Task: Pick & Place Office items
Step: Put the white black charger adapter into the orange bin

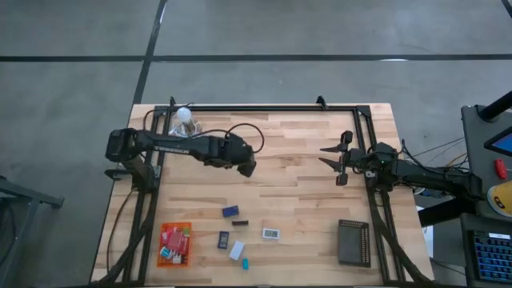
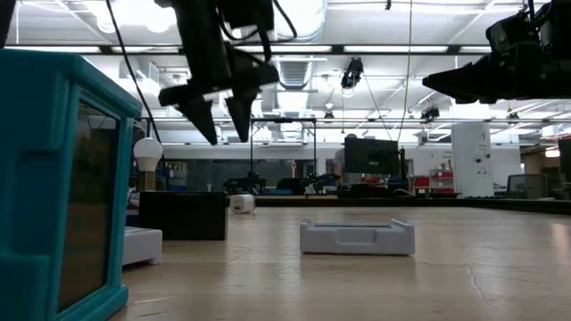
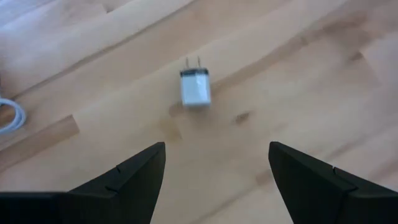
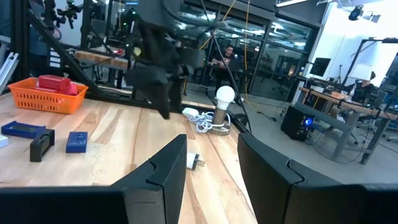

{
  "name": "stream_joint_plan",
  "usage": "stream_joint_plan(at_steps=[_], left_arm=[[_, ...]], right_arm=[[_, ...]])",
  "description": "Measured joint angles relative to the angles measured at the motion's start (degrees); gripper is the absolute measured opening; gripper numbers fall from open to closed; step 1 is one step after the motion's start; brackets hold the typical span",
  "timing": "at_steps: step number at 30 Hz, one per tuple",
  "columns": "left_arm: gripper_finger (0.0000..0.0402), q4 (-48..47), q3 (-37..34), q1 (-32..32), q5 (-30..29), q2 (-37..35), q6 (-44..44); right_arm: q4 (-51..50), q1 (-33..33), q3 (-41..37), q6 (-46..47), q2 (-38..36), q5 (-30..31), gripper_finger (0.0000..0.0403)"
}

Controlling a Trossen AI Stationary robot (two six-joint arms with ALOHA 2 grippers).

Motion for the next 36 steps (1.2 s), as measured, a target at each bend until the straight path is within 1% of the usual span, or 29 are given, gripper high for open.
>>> stream_joint_plan(at_steps=[7,14,18,27,36], left_arm=[[0.0289,1.95,-0.04,4.88,1.12,4.19,0.24],[0.0289,6.78,-0.04,8.89,4.82,8.52,4.36],[0.0289,9.79,-0.04,10.62,5.93,10.16,6.57],[0.0289,12.01,-0.06,12.79,7.23,13.66,8.07],[0.0289,13.25,-0.04,13.28,8.14,15.32,8.66]], right_arm=[[0.00,0.00,0.00,0.00,0.00,-0.01,0.0139],[0.00,0.00,0.00,0.00,0.00,-0.01,0.0139],[0.00,0.00,0.00,0.00,0.00,-0.01,0.0139],[-0.03,0.00,0.00,0.00,0.00,0.00,0.0139],[-0.03,0.00,0.00,0.00,0.00,-0.02,0.0139]])
